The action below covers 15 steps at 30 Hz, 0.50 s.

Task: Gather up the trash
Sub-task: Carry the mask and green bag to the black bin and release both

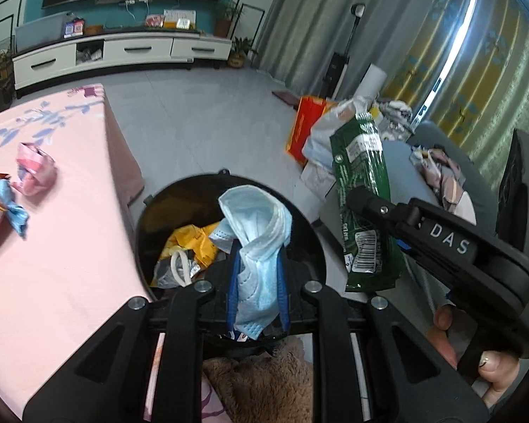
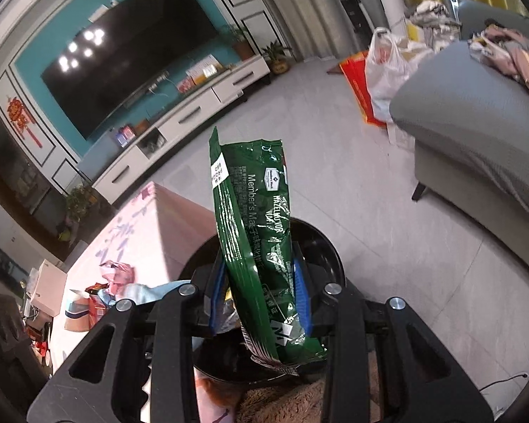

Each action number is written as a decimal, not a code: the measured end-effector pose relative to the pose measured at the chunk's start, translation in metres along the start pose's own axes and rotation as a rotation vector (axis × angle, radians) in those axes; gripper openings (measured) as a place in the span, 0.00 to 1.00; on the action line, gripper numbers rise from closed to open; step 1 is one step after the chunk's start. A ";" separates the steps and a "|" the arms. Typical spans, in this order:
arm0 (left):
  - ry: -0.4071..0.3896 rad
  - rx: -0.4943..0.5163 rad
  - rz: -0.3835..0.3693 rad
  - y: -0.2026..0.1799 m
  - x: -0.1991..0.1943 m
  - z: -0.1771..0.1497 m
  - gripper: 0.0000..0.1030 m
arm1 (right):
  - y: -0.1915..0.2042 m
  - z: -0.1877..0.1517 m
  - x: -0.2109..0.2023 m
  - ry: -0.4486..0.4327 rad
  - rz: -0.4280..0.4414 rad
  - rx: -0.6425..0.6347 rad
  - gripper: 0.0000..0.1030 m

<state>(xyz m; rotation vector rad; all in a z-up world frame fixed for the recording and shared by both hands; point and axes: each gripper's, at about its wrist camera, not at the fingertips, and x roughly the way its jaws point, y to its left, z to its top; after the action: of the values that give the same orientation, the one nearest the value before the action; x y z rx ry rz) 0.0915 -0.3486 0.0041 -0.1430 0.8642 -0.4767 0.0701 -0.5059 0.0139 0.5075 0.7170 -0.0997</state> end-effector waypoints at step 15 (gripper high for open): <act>0.139 0.025 0.021 -0.004 0.063 -0.010 0.19 | -0.013 -0.004 0.044 0.131 -0.088 0.044 0.34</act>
<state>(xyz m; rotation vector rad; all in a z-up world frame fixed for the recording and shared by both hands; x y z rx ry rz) 0.1174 -0.3803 -0.0457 -0.0782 0.9949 -0.4818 0.0981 -0.5122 -0.0229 0.5278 0.8666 -0.1661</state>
